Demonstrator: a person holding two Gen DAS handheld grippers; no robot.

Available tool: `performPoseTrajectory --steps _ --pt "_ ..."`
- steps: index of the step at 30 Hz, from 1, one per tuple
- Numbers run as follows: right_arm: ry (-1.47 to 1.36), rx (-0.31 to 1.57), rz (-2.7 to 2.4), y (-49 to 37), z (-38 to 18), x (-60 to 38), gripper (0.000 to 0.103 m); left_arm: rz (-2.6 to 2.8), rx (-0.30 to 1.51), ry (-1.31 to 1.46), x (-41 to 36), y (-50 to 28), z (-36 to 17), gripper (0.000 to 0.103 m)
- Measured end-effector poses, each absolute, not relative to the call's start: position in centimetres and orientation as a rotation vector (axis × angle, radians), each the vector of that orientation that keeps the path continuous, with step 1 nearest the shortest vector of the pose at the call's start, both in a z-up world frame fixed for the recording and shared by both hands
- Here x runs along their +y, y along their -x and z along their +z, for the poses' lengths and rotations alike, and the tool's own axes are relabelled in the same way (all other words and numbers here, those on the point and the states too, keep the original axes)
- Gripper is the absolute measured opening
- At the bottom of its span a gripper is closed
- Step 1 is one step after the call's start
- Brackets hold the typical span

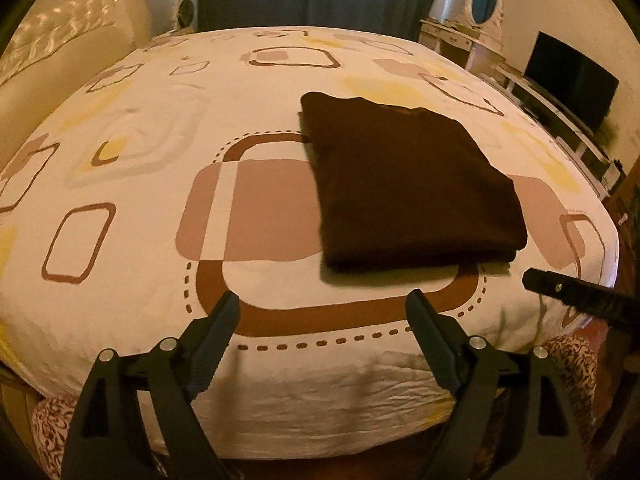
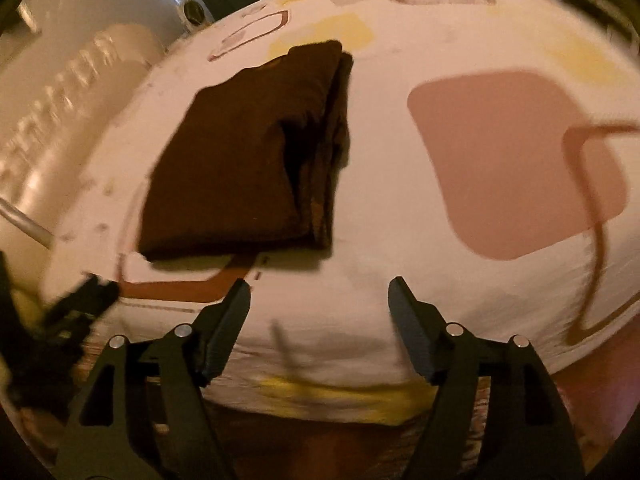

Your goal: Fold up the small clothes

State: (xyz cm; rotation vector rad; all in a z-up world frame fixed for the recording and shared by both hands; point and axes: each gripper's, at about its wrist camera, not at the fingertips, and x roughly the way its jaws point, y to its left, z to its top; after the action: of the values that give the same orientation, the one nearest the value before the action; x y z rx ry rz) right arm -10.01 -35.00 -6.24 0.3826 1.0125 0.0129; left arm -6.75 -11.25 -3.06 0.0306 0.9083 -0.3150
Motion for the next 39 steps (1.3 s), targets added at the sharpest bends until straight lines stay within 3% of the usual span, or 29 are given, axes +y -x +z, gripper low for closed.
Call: performPoseTrajectory --steps 13,39 --pt "-0.203 0.884 -0.102 11.5 -4.3 -32.3 0.078 -0.233 0.893 -0.019 -11.1 7.1 -3.1 0.086" --pt "-0.233 0.903 -0.066 11.1 -5.2 -31.7 0.079 -0.208 0.880 -0.038 -11.3 7.3 -2.7 0.086"
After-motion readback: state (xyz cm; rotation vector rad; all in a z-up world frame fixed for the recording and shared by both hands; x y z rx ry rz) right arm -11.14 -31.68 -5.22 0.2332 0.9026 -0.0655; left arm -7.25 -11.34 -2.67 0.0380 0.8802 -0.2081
